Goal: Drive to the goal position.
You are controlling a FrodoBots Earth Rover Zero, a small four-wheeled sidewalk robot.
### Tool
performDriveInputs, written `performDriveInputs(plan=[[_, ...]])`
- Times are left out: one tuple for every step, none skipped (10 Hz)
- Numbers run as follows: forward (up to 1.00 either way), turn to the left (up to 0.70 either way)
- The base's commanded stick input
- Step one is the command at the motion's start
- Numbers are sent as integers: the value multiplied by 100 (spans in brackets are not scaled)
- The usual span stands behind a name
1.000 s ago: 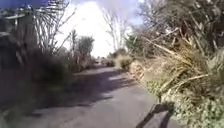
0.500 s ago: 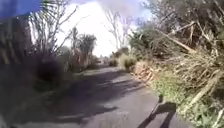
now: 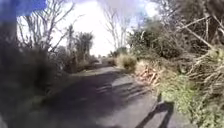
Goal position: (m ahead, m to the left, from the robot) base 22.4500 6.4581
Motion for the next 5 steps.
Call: performDriveInputs(plan=[[85, 0], [85, 0], [85, 0], [85, -18], [85, -12]])
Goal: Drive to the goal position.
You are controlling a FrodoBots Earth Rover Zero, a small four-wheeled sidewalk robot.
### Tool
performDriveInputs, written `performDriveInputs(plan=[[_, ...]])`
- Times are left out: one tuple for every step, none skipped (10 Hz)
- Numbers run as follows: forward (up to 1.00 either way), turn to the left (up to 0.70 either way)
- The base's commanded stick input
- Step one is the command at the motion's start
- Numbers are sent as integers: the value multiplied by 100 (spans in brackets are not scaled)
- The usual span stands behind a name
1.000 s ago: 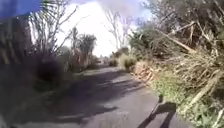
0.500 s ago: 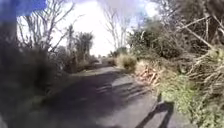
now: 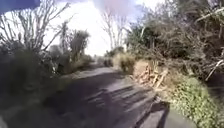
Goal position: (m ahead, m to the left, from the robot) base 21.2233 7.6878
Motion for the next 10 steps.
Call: performDriveInputs(plan=[[85, -6], [85, 0], [85, 0], [85, 0], [85, 0], [85, 0], [85, 0], [85, 0], [85, 0], [85, 0]])
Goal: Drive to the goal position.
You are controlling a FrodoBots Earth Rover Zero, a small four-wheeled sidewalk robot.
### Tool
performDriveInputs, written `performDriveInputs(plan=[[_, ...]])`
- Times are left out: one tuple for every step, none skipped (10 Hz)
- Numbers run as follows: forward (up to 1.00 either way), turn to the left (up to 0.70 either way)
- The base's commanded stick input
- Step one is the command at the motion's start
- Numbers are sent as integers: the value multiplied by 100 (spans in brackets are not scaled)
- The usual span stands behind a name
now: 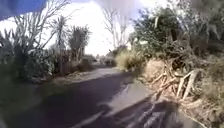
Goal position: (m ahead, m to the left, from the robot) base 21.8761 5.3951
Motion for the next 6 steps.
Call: performDriveInputs(plan=[[85, 0], [85, 0], [85, 0], [85, 0], [85, 0], [85, 0]])
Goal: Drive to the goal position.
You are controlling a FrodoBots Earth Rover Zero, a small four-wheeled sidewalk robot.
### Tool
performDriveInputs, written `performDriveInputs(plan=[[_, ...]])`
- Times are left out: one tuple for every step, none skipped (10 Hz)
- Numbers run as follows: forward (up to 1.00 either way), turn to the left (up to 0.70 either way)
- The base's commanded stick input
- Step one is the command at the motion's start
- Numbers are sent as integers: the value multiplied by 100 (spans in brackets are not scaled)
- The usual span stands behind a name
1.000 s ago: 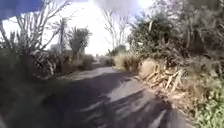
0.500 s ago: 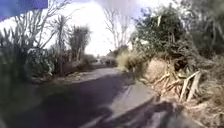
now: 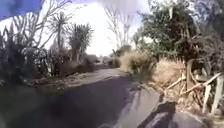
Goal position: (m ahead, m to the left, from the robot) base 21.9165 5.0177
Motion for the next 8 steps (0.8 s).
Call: performDriveInputs(plan=[[85, 0], [85, 0], [85, 0], [85, 0], [85, 0], [85, 0], [85, 0], [85, 0]])
